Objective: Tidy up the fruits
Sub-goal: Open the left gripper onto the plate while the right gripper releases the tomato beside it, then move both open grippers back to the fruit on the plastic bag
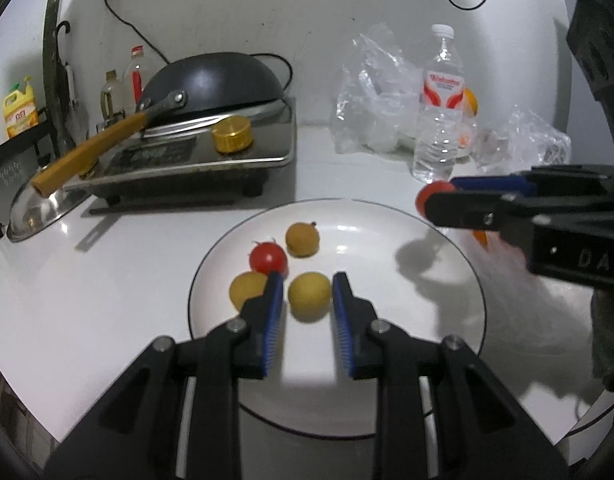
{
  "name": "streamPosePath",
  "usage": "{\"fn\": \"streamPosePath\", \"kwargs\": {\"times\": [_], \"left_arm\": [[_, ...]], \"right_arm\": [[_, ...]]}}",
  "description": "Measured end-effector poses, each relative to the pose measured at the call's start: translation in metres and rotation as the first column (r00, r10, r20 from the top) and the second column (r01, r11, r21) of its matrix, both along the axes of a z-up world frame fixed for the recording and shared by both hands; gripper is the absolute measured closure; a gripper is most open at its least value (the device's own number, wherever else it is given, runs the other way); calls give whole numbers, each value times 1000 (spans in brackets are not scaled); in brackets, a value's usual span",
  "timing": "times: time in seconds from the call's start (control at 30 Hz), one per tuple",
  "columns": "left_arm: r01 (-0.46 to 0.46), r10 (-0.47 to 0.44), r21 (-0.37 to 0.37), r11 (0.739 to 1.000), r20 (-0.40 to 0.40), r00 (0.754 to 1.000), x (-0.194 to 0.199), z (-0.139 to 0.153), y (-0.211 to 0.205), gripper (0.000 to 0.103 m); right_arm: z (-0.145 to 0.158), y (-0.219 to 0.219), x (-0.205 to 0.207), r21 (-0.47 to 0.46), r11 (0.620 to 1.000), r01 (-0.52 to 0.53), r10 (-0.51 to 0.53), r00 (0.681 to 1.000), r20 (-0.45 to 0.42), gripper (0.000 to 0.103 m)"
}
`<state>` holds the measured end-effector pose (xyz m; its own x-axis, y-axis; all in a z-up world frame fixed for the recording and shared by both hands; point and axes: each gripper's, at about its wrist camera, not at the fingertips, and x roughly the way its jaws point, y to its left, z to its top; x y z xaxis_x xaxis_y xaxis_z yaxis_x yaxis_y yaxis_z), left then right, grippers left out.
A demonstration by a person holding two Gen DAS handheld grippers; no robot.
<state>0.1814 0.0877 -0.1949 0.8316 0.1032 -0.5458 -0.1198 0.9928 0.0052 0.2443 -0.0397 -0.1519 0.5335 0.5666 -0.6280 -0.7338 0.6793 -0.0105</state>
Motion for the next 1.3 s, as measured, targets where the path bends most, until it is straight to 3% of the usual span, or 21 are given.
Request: {"fn": "streamPosePath", "kwargs": {"times": [0.83, 1.3], "left_arm": [[-62, 66, -56, 996, 56, 996, -20, 9, 34, 76], [-77, 80, -56, 995, 57, 995, -22, 8, 36, 76]], "right_arm": [[-17, 51, -1, -84, 996, -42, 39, 999, -28, 74], [-18, 52, -2, -84, 996, -37, 34, 999, -37, 74]]}}
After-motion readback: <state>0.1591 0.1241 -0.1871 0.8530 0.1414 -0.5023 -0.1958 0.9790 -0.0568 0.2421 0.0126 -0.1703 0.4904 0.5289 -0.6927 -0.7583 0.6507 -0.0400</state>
